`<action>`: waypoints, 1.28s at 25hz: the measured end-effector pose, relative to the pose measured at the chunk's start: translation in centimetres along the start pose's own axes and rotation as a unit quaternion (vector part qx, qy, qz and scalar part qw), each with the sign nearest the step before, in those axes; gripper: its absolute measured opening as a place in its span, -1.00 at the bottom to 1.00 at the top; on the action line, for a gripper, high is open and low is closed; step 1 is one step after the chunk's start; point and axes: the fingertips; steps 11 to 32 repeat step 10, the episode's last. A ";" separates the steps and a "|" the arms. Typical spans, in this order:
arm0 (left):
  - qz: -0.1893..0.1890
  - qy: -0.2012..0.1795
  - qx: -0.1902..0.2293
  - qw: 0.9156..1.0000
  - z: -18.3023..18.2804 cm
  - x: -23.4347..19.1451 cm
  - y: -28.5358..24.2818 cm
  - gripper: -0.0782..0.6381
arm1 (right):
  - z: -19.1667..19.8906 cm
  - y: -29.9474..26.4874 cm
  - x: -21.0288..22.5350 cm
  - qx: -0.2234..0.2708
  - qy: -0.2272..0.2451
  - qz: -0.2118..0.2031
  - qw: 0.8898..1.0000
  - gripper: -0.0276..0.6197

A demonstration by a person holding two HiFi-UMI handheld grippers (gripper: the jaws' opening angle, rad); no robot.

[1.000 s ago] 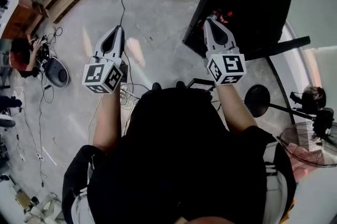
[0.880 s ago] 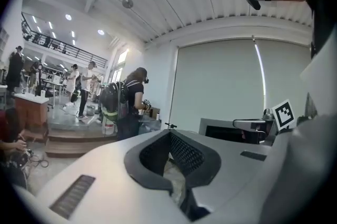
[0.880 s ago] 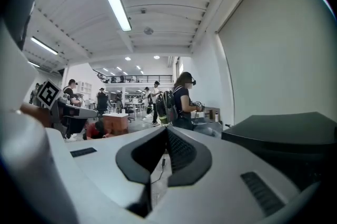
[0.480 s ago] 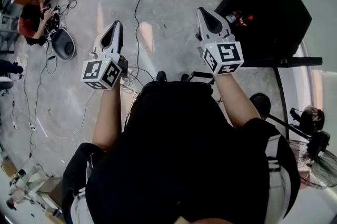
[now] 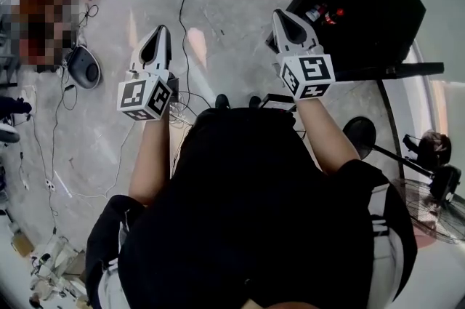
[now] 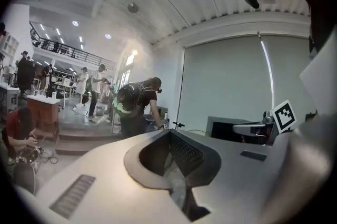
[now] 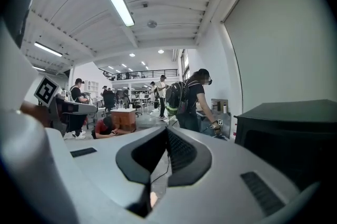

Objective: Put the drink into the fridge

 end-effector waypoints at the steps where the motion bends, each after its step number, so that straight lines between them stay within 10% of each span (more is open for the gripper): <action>1: 0.008 0.003 -0.002 1.000 0.0 0.3 -0.3 -0.74 | 0.0 0.2 0.2 -0.002 -0.001 0.005 1.000 -0.85; 32: 0.058 -0.019 -0.015 0.998 0.4 3.5 -2.8 -0.74 | 0.6 1.4 2.3 -0.008 -0.008 0.039 0.999 -0.85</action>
Point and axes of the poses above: the fingertips, and each gripper's own axes: y backward along the fingers, x to its right, z out of its underside, and after that the axes turned 6 degrees about -x, right-handed
